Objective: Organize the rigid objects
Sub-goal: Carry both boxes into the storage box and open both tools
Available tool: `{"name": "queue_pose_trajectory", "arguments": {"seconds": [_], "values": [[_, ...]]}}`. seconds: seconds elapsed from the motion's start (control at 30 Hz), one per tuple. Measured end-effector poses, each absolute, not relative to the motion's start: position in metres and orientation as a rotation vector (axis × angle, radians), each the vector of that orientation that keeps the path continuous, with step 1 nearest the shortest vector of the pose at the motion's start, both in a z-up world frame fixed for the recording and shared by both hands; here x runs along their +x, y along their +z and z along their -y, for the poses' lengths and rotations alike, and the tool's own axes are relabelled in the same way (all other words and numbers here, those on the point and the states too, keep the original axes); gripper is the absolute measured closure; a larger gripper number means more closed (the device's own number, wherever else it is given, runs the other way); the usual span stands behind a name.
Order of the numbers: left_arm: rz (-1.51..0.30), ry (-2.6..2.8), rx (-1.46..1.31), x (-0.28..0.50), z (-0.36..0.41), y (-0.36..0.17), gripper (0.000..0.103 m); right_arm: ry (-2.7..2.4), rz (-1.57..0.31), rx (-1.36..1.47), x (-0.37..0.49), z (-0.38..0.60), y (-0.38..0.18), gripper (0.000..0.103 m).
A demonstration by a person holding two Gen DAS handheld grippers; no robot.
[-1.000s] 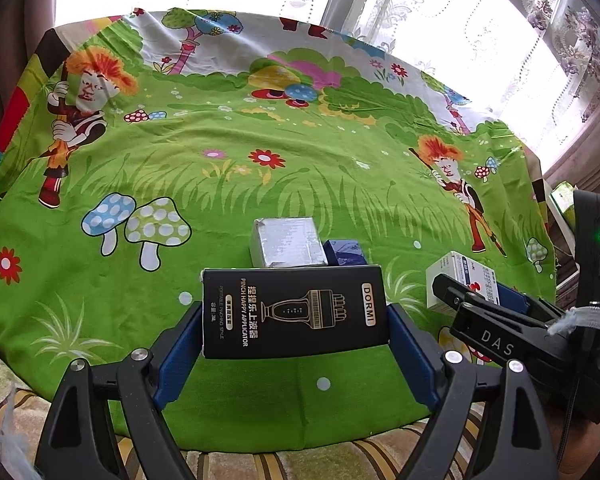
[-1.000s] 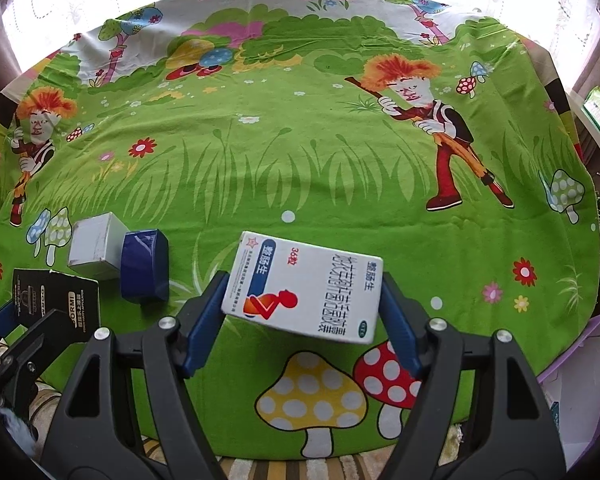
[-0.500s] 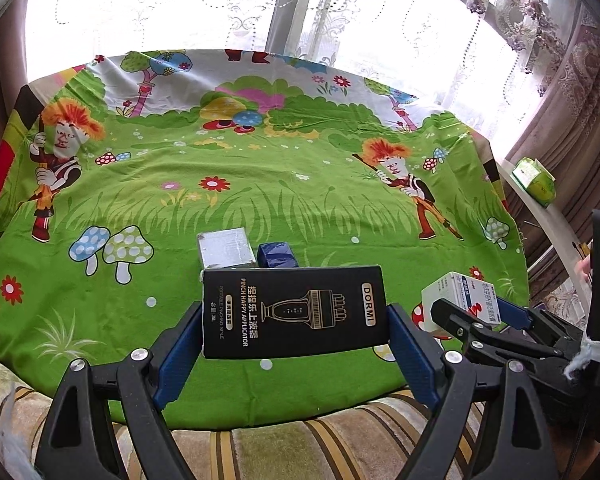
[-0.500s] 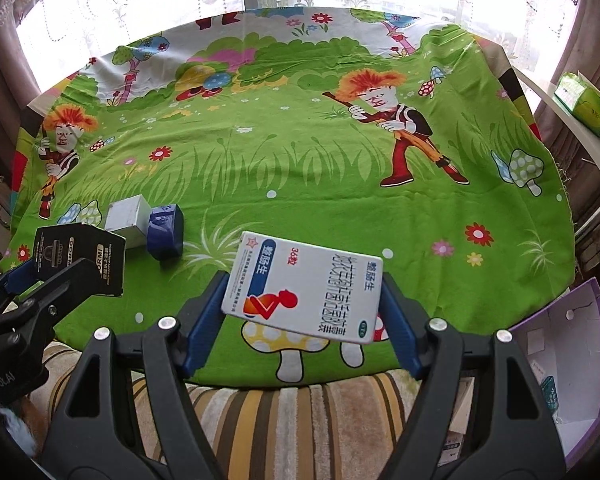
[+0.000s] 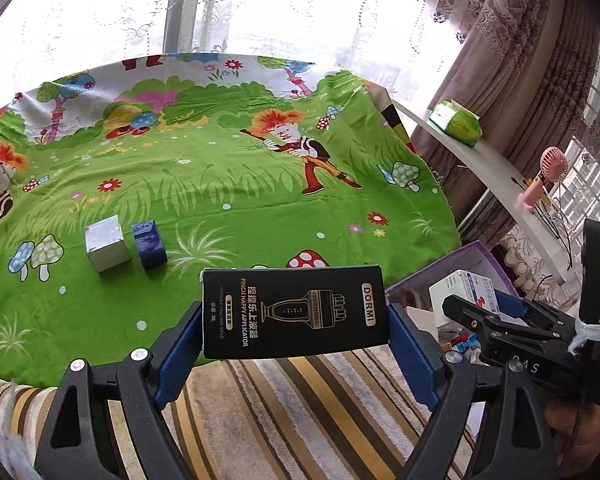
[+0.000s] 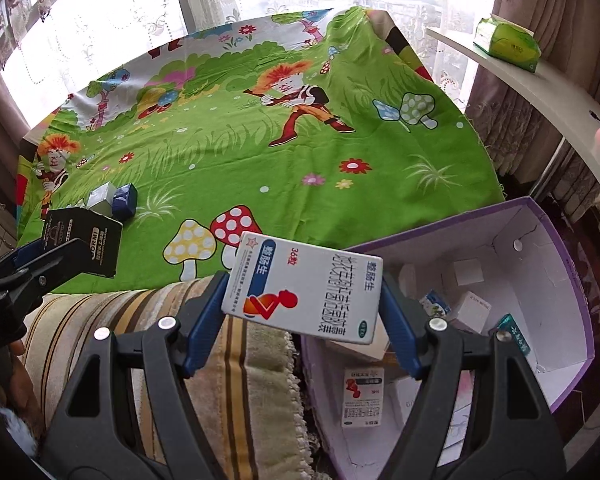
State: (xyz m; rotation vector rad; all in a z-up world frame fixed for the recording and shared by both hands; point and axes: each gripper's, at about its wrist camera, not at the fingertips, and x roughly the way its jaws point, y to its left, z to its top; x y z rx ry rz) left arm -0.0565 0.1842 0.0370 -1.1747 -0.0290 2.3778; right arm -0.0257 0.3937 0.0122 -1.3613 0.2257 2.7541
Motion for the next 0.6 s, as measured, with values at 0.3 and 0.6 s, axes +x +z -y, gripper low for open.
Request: {"name": "queue_pose_trajectory", "arguments": {"seconds": [0.3, 0.6], "values": [[-0.103, 2.183, -1.115, -0.017, -0.249, 0.044, 0.015, 2.633, -0.315, -1.266, 0.014, -0.478, 0.018, 0.027], [-0.242, 1.990, -1.048, 0.022, -0.297, 0.044, 0.015, 2.523, -0.360, -1.202, 0.035, -0.538, 0.016, 0.027]]}}
